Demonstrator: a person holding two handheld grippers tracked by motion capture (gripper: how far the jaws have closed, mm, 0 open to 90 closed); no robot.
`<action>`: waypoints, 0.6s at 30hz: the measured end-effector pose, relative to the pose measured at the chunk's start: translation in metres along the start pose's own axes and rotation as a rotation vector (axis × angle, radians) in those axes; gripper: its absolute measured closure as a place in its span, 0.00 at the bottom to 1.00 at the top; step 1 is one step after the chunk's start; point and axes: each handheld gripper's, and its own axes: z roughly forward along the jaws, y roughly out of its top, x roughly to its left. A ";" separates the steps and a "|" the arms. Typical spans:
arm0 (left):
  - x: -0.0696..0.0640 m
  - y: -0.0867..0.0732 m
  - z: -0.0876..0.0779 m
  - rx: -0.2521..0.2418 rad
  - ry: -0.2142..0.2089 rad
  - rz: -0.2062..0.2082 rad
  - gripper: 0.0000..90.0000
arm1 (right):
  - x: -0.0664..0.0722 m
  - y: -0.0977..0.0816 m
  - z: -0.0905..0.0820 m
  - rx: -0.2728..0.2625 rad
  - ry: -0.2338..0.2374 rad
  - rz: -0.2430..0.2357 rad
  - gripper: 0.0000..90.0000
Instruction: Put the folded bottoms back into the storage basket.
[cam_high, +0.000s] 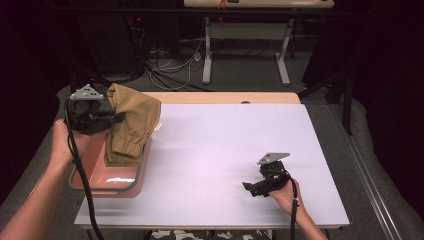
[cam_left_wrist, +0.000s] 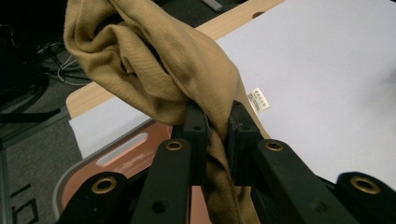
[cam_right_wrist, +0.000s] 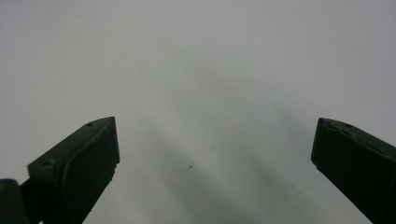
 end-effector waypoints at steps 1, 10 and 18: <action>0.001 -0.001 -0.001 0.000 0.001 -0.006 0.90 | 0.000 0.000 0.000 -0.001 -0.001 0.001 0.00; 0.009 -0.018 0.003 0.017 0.004 -0.036 0.90 | 0.000 0.000 0.000 -0.005 -0.002 0.005 0.00; 0.017 -0.039 0.004 0.024 -0.001 -0.080 0.90 | 0.000 0.000 0.001 0.000 -0.001 0.006 0.00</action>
